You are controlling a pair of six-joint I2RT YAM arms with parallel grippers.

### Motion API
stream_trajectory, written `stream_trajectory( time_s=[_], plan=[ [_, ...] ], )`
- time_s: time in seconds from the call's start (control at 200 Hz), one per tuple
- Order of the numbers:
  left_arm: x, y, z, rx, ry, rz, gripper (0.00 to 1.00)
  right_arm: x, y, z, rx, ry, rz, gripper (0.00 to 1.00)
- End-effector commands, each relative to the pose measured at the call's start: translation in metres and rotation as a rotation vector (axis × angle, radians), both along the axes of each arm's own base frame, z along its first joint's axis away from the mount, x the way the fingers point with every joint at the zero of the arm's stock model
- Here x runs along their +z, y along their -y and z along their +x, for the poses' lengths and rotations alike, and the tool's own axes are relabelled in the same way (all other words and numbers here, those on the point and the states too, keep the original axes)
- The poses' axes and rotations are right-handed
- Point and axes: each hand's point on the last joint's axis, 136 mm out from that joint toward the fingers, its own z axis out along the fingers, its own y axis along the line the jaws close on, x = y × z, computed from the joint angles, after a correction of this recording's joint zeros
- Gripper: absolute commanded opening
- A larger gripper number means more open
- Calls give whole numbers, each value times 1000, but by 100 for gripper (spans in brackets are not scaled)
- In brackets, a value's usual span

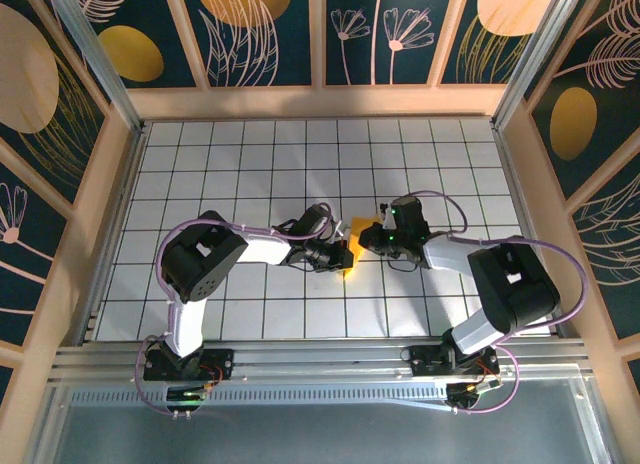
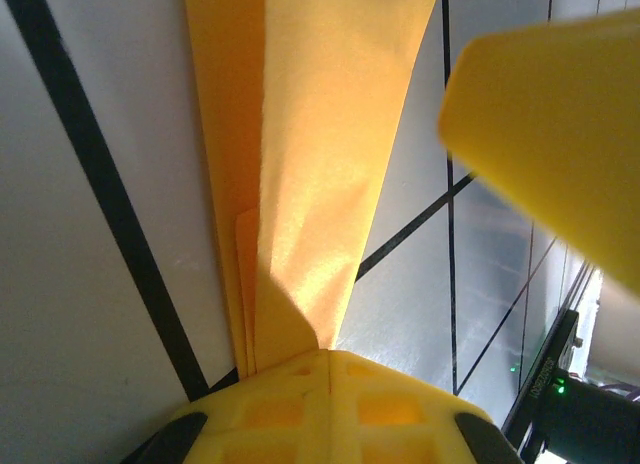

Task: Fold a paper plane with a square sheet of paper (fold left side to right side)
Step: Fold the wing for the fifth time at the center of the table.

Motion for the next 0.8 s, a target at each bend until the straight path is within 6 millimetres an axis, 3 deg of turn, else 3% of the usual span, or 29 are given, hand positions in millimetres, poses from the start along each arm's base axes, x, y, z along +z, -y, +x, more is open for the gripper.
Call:
stream_trajectory(
  time_s=[0.0,0.28,0.796],
  plan=[
    [-45,-34,-21,33,-92,186,0,-3,-9,-1,21,12,21,0],
    [-48,-36,-21,34,-93,201,0,-17,-11,0,27,9,3,0],
    [-51,-40,-23,33,-96,223,0,-34,7,14,-2,16,-44,0]
  ],
)
